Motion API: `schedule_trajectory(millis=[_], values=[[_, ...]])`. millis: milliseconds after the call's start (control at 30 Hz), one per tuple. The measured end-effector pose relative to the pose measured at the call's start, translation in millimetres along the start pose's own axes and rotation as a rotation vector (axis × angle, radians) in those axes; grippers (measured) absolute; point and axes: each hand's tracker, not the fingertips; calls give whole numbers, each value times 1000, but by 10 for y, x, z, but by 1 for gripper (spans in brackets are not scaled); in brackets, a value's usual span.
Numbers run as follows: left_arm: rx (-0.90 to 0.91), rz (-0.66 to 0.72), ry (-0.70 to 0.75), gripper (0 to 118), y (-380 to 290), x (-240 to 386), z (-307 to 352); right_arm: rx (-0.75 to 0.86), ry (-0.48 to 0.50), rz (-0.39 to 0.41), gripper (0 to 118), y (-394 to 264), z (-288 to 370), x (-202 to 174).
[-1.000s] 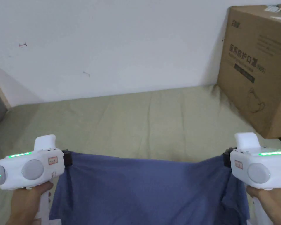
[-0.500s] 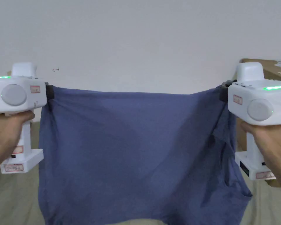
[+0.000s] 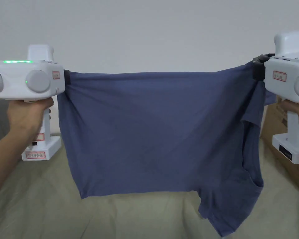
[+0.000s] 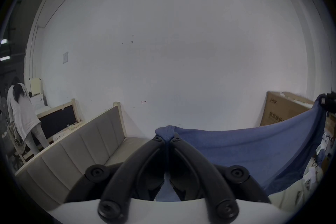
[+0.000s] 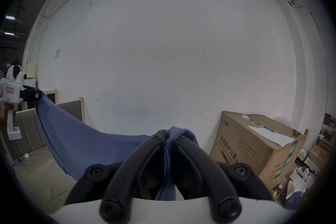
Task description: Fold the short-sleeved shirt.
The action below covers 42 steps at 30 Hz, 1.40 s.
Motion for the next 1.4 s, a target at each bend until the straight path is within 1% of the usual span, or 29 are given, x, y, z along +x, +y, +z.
schedule_trajectory(millis=[33,67,167,200,233,300,333,400,433,567,600,733,833,867,1000,1100,1133,1200,1267,1367,1400], values=[[-7,-2,-6,2,-115,15,-86,-14,-3,6,5,-8,-1,1],[-13,-4,-9,2,-213,27,-161,-20,-1,-1,5,-299,-401,108],[-59,-11,-17,2,-576,53,-386,-73,16,-38,5,-450,-429,153],[-82,-15,-17,2,-718,60,-461,-102,25,-53,5,-946,-761,134],[-101,-21,-22,2,-868,62,-527,-138,37,-65,5,-1270,-948,137],[-132,-29,-28,2,-1161,68,-582,-178,54,-76,5,-1590,-1038,162],[-156,-29,-36,2,-1329,67,-600,-207,56,-93,5,-1605,-719,-68],[-193,-19,-44,2,-1620,70,-591,-260,72,-114,5,-1838,-500,-196],[-226,-20,-49,2,-1781,79,-565,-261,82,-122,5,-2002,-411,-214],[-298,-40,-67,2,-2301,79,-364,-361,106,-168,6,-2488,-69,-280],[-321,-41,-72,2,-2428,73,-278,-376,112,-175,6,-2626,-69,-216],[-384,-46,-88,2,-2895,-29,78,-437,143,-219,6,-3010,391,-206],[-443,-63,-93,2,-3208,-109,411,-476,163,-222,6,-3193,783,-223],[-469,-69,-93,2,-3305,-138,542,-494,172,-234,5,-3252,945,-286],[-535,-50,-79,2,-3633,-259,1078,-533,178,-269,5,-3453,1512,-367],[-561,-34,-72,2,-3844,-362,1465,-565,177,-323,6,-3590,1902,-403],[-573,-23,-67,2,-3908,-408,1588,-568,179,-340,6,-3651,2094,-473],[-588,-5,-60,2,-4018,-497,1801,-583,170,-354,6,-3744,2345,-519],[-600,4,-50,2,-4111,-558,1988,-609,167,-392,6,-3853,2542,-553],[-634,11,-36,2,-4267,-647,2223,-661,165,-409,6,-4029,2772,-608],[-644,12,-33,2,-4312,-669,2272,-676,163,-413,6,-4089,2943,-712]])
